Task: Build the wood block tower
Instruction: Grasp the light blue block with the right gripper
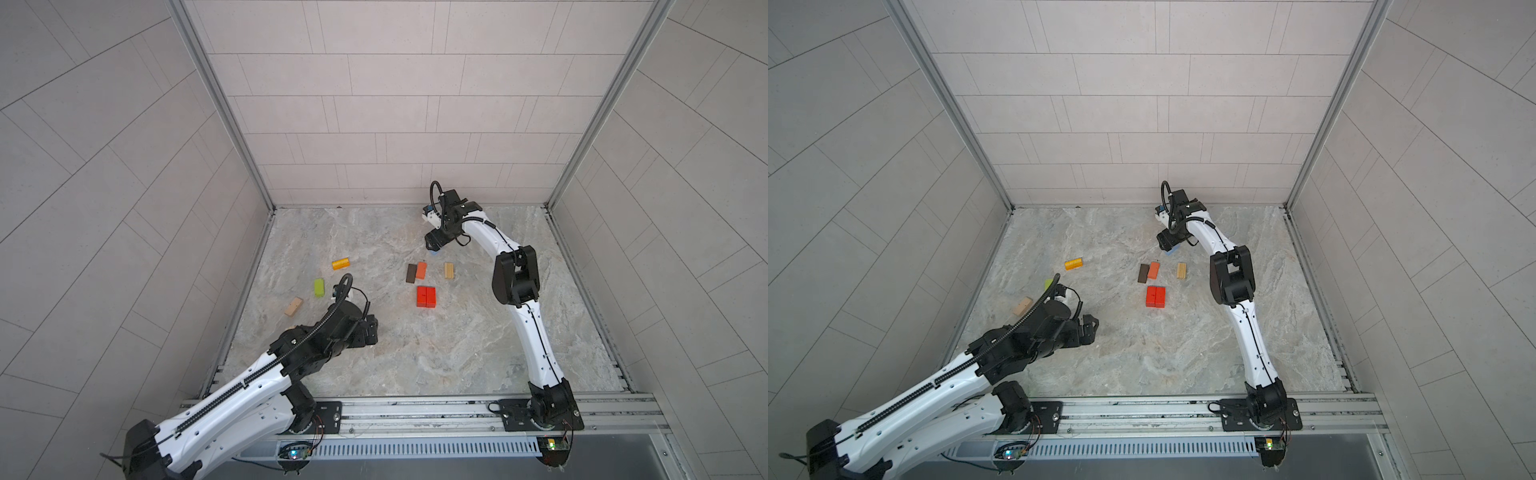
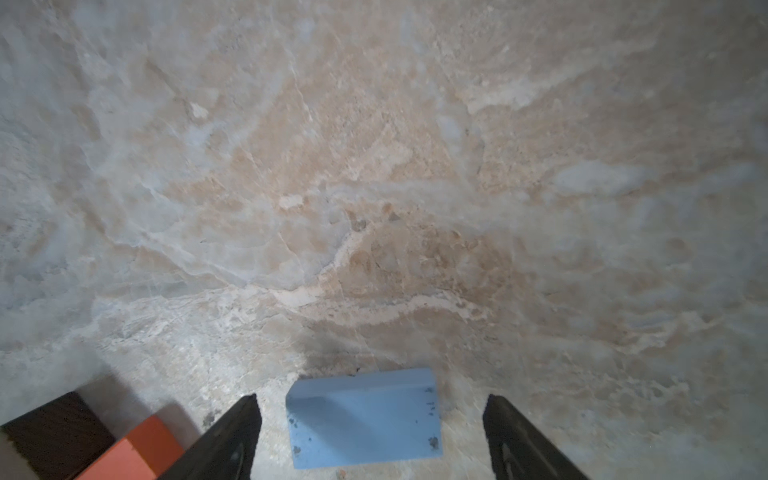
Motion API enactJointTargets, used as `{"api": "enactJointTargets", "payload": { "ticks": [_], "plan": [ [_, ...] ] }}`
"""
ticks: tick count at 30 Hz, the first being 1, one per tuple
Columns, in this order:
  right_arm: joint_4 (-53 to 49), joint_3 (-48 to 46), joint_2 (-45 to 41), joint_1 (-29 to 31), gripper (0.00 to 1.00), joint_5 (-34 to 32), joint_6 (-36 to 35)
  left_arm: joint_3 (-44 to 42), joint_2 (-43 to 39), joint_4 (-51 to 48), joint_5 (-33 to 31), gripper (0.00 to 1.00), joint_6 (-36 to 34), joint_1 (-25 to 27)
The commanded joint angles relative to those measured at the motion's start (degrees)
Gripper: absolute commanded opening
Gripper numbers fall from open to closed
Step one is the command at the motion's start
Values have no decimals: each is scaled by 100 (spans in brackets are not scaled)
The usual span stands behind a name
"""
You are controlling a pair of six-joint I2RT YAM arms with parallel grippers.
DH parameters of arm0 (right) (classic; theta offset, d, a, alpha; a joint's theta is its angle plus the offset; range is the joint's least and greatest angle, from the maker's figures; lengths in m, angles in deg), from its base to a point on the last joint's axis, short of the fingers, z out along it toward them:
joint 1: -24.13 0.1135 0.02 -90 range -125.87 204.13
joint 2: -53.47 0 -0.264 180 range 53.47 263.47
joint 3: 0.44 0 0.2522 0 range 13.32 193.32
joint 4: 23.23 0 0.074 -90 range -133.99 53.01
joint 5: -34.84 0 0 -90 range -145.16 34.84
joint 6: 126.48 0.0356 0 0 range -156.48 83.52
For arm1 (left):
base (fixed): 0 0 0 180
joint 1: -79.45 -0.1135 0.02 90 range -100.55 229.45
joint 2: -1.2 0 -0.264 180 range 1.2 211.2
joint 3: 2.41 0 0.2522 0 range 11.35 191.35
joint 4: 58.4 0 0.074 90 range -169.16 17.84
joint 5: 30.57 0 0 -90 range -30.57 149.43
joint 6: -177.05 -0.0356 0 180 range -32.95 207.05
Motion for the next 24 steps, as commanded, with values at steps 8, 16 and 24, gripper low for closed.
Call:
{"api": "enactJointTargets", "payload": {
  "ticks": [8, 16, 24],
  "plan": [
    [-307, 184, 235, -32, 79, -28, -122, 13, -213, 162, -468, 100, -11, 8],
    [-399, 105, 146, -8, 57, -96, 127, 201, -400, -93, -936, 100, 392, -1],
    [-353, -307, -462, 50, 47, -409, 1383, 634, -240, -404, -1062, 100, 65, -10]
  ]
}}
